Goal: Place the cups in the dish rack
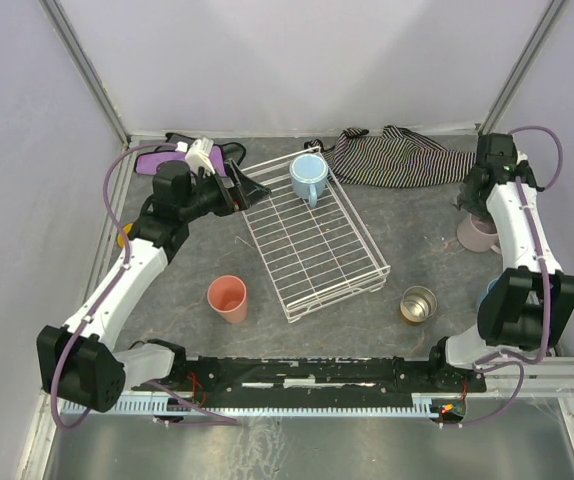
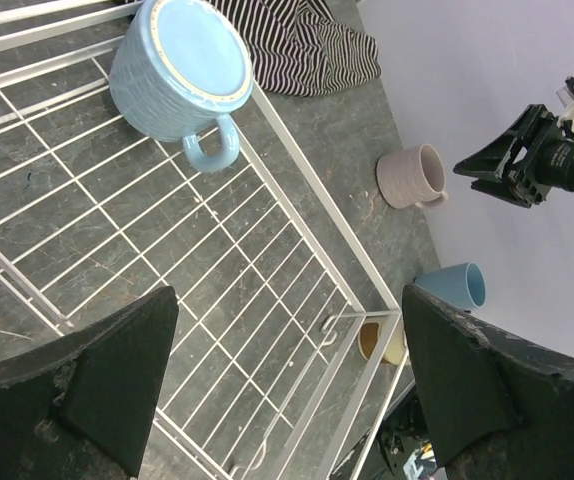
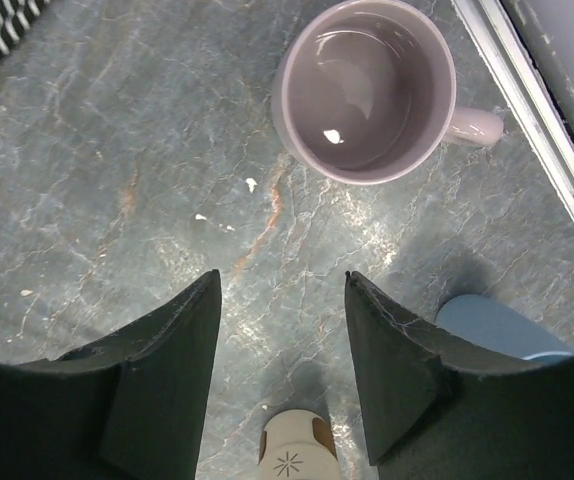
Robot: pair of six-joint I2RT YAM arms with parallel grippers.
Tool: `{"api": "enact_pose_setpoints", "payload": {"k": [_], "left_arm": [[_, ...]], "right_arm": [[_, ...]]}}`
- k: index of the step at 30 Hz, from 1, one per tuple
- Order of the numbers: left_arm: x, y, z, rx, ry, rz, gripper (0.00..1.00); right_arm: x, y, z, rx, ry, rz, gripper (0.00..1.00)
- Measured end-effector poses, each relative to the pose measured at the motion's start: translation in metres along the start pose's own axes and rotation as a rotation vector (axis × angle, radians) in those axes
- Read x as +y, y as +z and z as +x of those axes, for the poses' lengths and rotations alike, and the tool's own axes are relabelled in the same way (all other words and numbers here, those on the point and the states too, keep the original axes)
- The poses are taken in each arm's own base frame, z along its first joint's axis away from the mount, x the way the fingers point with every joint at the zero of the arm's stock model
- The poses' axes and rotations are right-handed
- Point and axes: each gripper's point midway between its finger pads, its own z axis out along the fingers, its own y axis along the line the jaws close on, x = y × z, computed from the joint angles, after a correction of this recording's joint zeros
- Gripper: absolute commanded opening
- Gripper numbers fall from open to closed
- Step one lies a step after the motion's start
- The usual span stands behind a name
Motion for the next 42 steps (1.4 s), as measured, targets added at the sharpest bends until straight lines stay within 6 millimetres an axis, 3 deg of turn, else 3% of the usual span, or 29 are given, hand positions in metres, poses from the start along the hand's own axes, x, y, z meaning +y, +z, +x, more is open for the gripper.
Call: {"api": "enact_pose_setpoints", "payload": {"k": [10,15,26,35,42], "left_arm": [[0.016,0.014,0.010,0.042,-0.002,-0.027,0.99],[0.020,0.020,0.011,0.055,-0.006,-0.034,0.99],[0.025,0.030,0.008,0.061,-0.006,-0.040,0.99],[0.022,0.033,0.003,0.054,-0.002,-0.035,0.99],[0.018,0.032,-0.003,0.047,0.004,-0.033,0.99]], "right_arm": [[-0.006,0.062,0.021,0.164,-0.030,0.049,0.60],[-0.006,0.081,0.012,0.176,-0.016,0.048,0.60],[-0.003,0.096,-0.022,0.139,0.003,0.002,0.60],[0.001,0.124,0.000,0.231,-0.016,-0.004,0.60],[0.006,0.142,0.005,0.270,-0.016,-0.017,0.57]]}}
